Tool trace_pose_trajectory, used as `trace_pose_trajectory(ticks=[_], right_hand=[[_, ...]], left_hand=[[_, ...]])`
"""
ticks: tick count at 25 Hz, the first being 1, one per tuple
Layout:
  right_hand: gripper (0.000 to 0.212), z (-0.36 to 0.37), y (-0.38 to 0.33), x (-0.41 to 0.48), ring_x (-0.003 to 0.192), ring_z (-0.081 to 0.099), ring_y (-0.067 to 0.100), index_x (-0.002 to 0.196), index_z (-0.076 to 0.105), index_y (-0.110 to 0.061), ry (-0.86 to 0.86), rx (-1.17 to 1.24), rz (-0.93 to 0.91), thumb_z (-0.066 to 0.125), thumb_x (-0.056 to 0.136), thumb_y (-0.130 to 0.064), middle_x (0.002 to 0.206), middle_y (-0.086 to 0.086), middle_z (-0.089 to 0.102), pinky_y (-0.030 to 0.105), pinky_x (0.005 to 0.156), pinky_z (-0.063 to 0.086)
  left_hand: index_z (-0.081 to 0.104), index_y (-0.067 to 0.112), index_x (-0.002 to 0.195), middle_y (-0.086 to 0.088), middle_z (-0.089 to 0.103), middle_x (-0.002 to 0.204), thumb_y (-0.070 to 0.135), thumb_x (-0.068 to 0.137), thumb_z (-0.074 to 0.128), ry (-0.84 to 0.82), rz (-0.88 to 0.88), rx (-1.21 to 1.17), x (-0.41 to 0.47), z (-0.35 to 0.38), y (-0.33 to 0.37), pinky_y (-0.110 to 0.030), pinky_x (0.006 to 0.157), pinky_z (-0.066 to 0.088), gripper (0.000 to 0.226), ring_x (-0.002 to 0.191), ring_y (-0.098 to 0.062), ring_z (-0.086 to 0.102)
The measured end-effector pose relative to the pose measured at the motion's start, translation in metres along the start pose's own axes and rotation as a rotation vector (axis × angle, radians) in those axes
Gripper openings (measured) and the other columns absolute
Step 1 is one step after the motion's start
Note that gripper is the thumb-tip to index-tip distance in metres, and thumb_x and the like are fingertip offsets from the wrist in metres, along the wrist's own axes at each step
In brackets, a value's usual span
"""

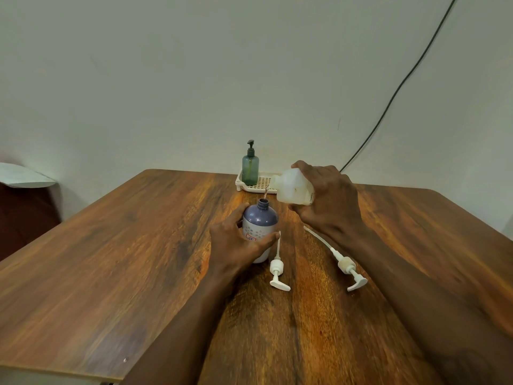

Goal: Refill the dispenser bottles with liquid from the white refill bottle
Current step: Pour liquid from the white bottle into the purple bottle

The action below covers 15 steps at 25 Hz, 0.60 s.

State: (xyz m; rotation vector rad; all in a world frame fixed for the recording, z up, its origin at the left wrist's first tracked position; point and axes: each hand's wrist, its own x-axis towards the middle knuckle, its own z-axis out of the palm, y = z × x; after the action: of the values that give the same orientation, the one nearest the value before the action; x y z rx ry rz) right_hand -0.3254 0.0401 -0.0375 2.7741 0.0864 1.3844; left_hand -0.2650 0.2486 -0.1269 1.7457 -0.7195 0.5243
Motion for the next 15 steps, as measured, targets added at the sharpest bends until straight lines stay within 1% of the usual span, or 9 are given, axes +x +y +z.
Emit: trace_pose_trajectory(ticks=[4, 7, 11, 15], right_hand=[[0.08, -0.0001, 0.0009, 0.0004, 0.097, 0.066, 0.031, 0.136, 0.051, -0.02, -0.003, 0.015, -0.001, 0.081, 0.068, -0.049, 0.115, 0.011, 0.07, 0.05, 0.079, 0.06], [0.08, 0.0002, 0.0013, 0.0001, 0.097, 0.066, 0.031, 0.135, 0.051, -0.02, -0.006, 0.011, -0.001, 0.083, 0.068, -0.048, 0.115, 0.011, 0.07, 0.049, 0.079, 0.06], [0.08, 0.0001, 0.001, -0.0008, 0.098, 0.066, 0.031, 0.135, 0.052, -0.019, -0.001, 0.001, 0.002, 0.084, 0.068, -0.047, 0.116, 0.011, 0.07, 0.049, 0.08, 0.059], [0.08, 0.0004, 0.0014, -0.0017, 0.096, 0.066, 0.032, 0.134, 0.053, -0.018, 0.008, -0.002, 0.0, 0.087, 0.066, -0.045, 0.114, 0.012, 0.071, 0.049, 0.08, 0.06]], left_hand=[[0.061, 0.02, 0.135, 0.011, 0.069, 0.121, 0.053, 0.069, 0.09, -0.006, -0.005, -0.014, 0.0001, 0.0002, -0.0002, -0.017, 0.086, 0.057, 0.08, 0.104, 0.008, 0.064], [0.061, 0.02, 0.134, 0.01, 0.069, 0.12, 0.055, 0.069, 0.089, -0.012, 0.004, -0.013, 0.0007, 0.0001, -0.0007, -0.017, 0.085, 0.058, 0.079, 0.103, 0.007, 0.064], [0.06, 0.02, 0.136, 0.008, 0.069, 0.123, 0.056, 0.068, 0.09, -0.01, 0.003, 0.001, 0.0001, 0.0011, -0.0028, -0.019, 0.087, 0.058, 0.082, 0.104, 0.0, 0.066], [0.061, 0.021, 0.135, 0.009, 0.069, 0.122, 0.054, 0.068, 0.091, -0.009, -0.001, -0.001, 0.0003, 0.0009, -0.0024, -0.016, 0.085, 0.057, 0.08, 0.104, 0.006, 0.064]])
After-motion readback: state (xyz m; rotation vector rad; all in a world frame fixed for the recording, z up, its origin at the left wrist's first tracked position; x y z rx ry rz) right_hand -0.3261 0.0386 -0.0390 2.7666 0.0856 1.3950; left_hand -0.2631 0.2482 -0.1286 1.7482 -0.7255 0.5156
